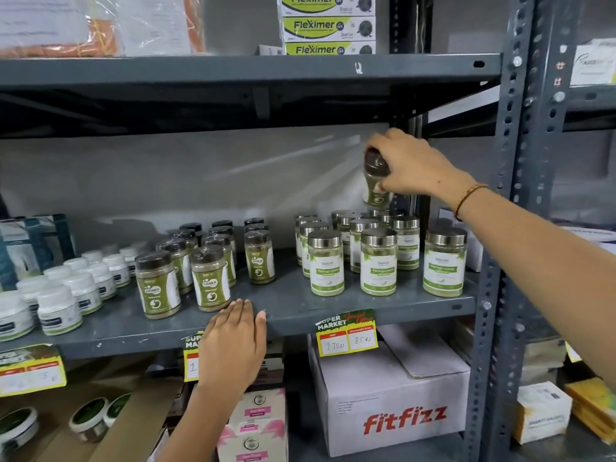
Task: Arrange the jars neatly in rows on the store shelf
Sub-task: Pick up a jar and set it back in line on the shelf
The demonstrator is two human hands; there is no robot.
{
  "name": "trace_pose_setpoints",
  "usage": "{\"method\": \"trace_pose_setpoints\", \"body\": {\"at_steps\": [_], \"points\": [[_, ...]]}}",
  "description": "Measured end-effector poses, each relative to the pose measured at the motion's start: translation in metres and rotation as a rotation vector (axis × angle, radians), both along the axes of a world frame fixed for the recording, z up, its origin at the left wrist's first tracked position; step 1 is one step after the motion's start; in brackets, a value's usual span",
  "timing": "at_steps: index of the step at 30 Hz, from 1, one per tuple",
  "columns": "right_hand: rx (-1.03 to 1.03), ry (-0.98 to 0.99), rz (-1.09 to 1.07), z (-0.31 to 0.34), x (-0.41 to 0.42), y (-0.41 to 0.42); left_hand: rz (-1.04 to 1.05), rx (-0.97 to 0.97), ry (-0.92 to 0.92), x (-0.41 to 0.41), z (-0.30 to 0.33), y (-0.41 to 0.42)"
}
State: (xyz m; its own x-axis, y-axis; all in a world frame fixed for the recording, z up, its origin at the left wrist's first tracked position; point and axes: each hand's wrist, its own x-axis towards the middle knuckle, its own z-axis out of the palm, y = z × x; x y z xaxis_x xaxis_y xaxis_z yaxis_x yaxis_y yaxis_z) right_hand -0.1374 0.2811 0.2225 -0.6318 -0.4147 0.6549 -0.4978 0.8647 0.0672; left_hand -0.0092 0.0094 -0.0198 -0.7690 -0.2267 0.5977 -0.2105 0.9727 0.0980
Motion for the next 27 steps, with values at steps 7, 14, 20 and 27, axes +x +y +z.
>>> {"method": "trace_pose_setpoints", "body": {"at_steps": [7, 14, 20, 27], "points": [[-0.175, -0.166, 0.356, -0.018, 0.028, -0.079, 0.0, 0.015, 0.021, -0.002, -0.002, 0.0], [-0.167, -0.477, 0.511, -0.064, 0.021, -0.146, 0.004, 0.01, 0.023, -0.003, -0.003, -0.001], [-0.05, -0.545, 0.457, -0.09, 0.002, -0.173, 0.006, 0.0, 0.04, -0.005, -0.005, -0.004], [-0.047, -0.655, 0.479, -0.093, -0.009, -0.183, -0.003, -0.009, 0.053, -0.008, -0.006, -0.006]]}}
